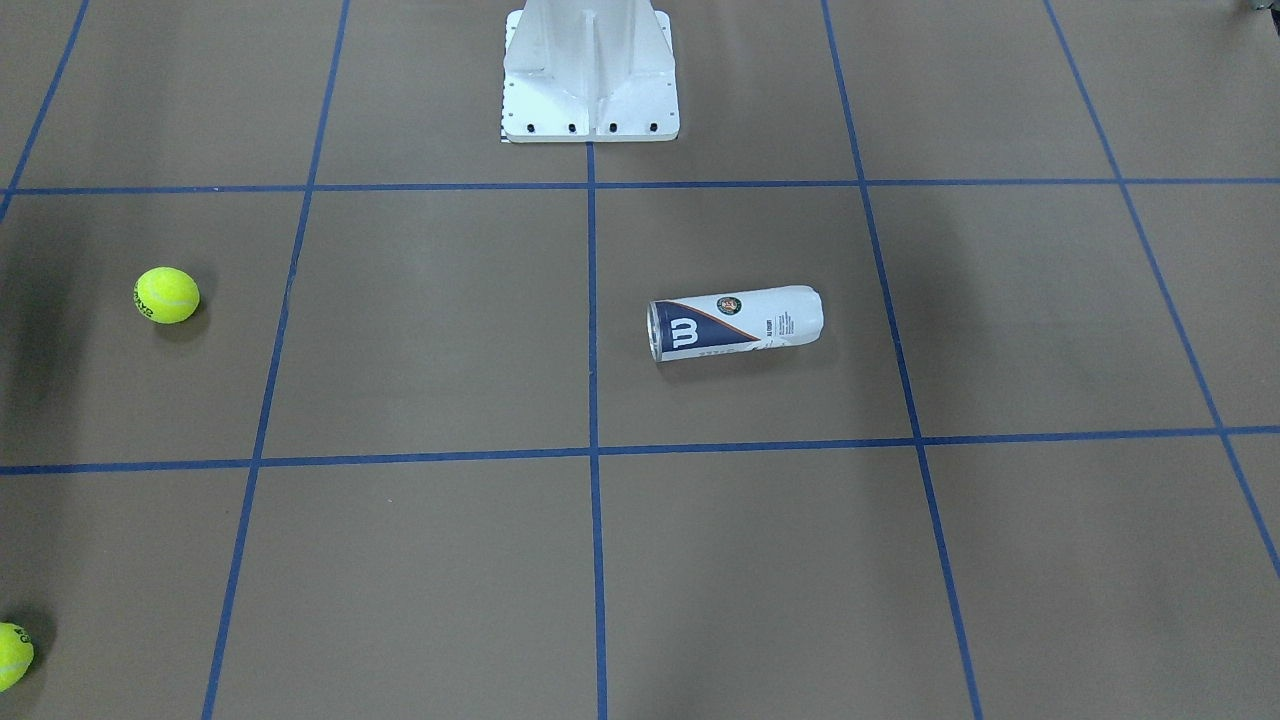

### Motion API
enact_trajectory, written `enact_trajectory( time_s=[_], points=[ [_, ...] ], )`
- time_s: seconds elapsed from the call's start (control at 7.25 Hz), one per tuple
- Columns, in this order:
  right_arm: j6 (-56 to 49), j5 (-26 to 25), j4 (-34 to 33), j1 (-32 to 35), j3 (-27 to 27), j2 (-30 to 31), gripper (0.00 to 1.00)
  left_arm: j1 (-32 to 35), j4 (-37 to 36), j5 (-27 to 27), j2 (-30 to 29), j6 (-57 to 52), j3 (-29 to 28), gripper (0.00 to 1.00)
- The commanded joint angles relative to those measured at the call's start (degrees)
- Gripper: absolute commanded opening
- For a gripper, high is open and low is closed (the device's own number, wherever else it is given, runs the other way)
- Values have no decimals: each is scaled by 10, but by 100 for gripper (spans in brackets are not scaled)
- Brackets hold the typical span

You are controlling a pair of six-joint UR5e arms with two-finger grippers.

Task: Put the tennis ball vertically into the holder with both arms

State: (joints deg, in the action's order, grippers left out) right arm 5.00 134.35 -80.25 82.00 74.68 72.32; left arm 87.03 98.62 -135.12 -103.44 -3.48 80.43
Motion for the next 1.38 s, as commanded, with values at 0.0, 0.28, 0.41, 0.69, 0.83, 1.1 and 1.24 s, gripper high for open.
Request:
enact_trajectory(
  time_s=[0.0, 0.28, 0.41, 0.69, 0.83, 1.1, 1.24],
  points=[
    [-1, -1, 0, 0, -1, 1, 100, -7, 33, -5, 14, 2, 6, 100],
    [0, -1, 1, -1, 0, 0, 100, -11, 39, -7, 14, 6, 10, 100],
    [0, -1, 1, 0, 1, 0, 100, -66, 69, -7, 0, 21, 21, 100],
    [0, -1, 1, -1, 3, 1, 100, -170, 103, -1, -66, 22, 24, 99],
    [0, -1, 0, -1, 4, 1, 100, -191, 103, -1, -99, 22, 27, 99],
    [1, -1, 0, -1, 4, 1, 99, -229, 98, 1, -164, 63, 31, 99],
    [1, 0, 0, -1, 4, 1, 99, -257, 98, 3, -188, 89, 37, 98]
  ],
)
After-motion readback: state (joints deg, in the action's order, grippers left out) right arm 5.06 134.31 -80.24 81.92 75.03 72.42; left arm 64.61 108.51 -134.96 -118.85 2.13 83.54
